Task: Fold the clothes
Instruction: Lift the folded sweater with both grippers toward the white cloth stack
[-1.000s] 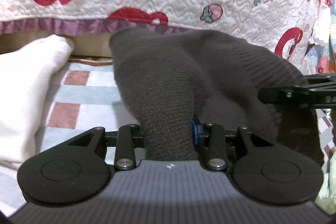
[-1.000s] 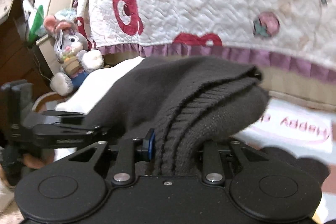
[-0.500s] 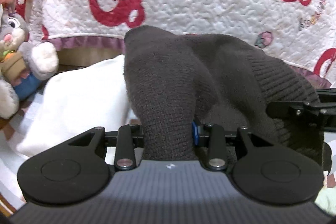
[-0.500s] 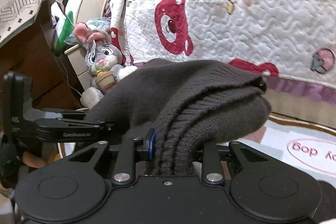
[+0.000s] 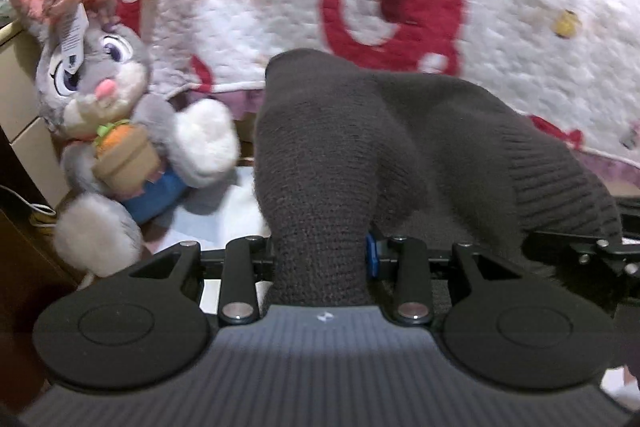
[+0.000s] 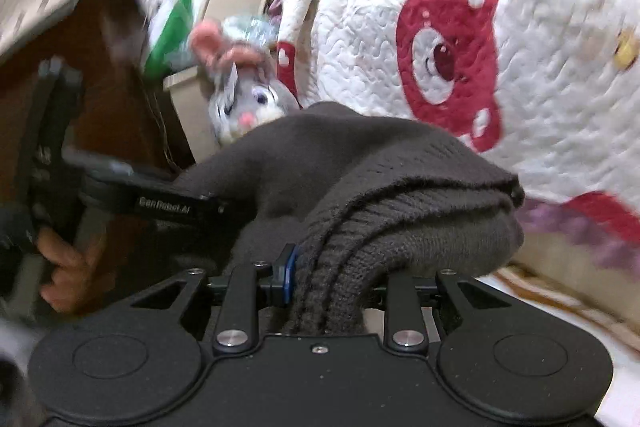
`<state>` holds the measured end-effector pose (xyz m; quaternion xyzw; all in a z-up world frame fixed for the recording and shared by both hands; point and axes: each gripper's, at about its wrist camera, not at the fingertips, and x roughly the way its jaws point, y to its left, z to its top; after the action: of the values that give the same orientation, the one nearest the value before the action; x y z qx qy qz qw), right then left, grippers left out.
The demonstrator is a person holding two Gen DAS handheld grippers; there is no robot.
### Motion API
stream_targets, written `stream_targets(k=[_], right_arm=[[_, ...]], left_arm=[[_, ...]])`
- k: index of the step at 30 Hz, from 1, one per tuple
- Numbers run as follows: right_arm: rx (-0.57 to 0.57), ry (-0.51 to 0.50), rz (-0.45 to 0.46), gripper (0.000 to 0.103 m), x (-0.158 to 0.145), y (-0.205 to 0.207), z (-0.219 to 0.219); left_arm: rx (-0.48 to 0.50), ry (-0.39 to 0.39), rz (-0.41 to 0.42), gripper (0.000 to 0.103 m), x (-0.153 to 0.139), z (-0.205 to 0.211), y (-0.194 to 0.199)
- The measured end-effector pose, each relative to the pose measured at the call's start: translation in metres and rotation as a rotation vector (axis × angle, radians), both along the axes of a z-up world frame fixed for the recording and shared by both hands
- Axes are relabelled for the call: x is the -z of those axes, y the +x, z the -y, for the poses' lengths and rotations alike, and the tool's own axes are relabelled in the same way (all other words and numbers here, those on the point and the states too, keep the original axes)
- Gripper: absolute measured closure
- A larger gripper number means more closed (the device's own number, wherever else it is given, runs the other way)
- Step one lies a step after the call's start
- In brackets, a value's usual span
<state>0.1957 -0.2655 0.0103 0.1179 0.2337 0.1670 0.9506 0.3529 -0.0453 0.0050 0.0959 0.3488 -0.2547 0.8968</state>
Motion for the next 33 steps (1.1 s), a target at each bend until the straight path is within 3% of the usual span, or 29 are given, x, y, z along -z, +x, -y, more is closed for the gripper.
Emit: stream_targets(k=[1,3,5,7,10,16,19,23,29,31,32,33], right_arm=[[-0.007,0.053,-0.001,0.073,0.003,0.014,0.003],[-0.03,0.211,-0.042,0.067,0.025,0.045,0.012],[-0.004,0.333,-0.125,0.06,0.064,0.075,0.022],[0.041,0.383,-0.247,0.056,0.106,0.095,0.027],[0.03,0.525,-0.269,0.049,0.142,0.084,0.034],[-0.015,0.571,-0.28,0.042,0.146,0.056,0.023],[-0.031,0.517,-0.304,0.038,0.143,0.052,0.019],[-0.058,0.52,-0.381,0.034,0.152,0.049,0.017],[-0.084,0.543,-0.438,0.03,0.174,0.046,-0.004],[-0.064,0.583,-0.48,0.028,0.178,0.05,-0.011],[-0.054,0.603,-0.5,0.028,0.18,0.053,-0.014],[-0.056,0.636,-0.508,0.035,0.174,0.052,-0.014]], left_arm=[[-0.013,0.011,-0.018,0.066,0.006,-0.004,0.018],[-0.053,0.04,-0.073,0.054,0.027,-0.009,0.055],[-0.108,0.102,-0.152,0.054,0.061,-0.015,0.088],[-0.147,0.15,-0.196,0.055,0.085,-0.02,0.104],[-0.148,0.091,-0.218,0.054,0.096,-0.035,0.099],[-0.133,-0.086,-0.258,0.05,0.106,-0.07,0.081],[-0.161,-0.128,-0.271,0.046,0.115,-0.089,0.069],[-0.226,-0.164,-0.283,0.039,0.132,-0.117,0.052],[-0.351,-0.322,-0.402,0.023,0.167,-0.145,0.05],[-0.384,-0.363,-0.43,0.024,0.169,-0.147,0.052],[-0.373,-0.344,-0.432,0.031,0.165,-0.144,0.054],[-0.362,-0.325,-0.434,0.039,0.161,-0.141,0.056]])
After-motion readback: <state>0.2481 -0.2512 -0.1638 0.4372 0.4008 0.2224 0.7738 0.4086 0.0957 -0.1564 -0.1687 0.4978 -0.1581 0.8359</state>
